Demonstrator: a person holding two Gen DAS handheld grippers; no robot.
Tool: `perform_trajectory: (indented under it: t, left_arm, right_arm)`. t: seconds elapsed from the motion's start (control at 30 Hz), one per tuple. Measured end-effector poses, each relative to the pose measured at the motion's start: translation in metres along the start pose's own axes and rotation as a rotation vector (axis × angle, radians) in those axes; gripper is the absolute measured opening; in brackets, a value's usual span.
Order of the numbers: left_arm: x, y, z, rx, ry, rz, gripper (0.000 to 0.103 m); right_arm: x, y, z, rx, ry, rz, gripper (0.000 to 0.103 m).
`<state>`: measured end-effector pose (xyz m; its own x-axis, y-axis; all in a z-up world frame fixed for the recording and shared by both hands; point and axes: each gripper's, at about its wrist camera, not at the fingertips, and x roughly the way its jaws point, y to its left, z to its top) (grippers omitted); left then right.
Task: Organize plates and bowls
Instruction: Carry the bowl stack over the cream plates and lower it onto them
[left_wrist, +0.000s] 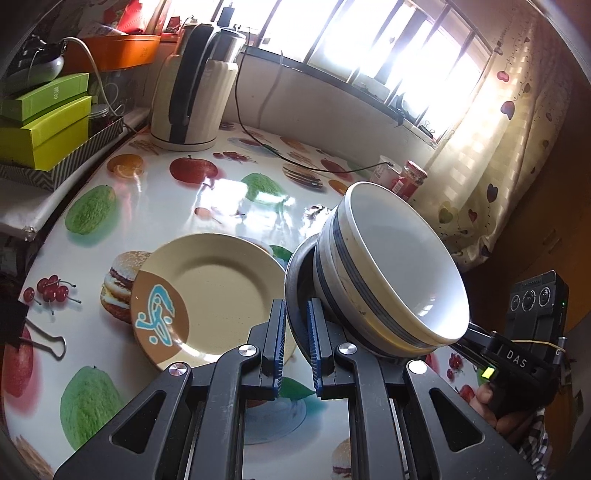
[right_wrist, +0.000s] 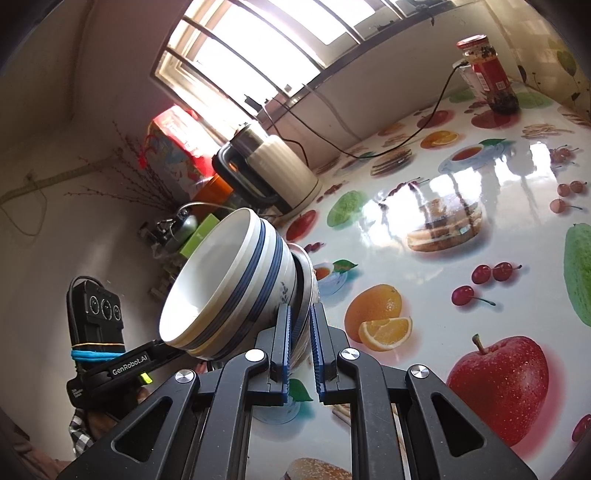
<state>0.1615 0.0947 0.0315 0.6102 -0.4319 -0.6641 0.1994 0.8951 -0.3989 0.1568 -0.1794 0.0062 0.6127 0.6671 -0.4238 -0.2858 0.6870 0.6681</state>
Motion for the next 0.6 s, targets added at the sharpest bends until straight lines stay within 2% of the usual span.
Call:
perform_trajectory:
  t: [0.6]
  left_arm:
    - [-0.009, 0.043, 0.001, -0.066, -0.02, 0.053, 0.012]
  right_arm:
    - [0.048, 0.019, 0.001, -0.027, 0.077, 0.033, 0.012]
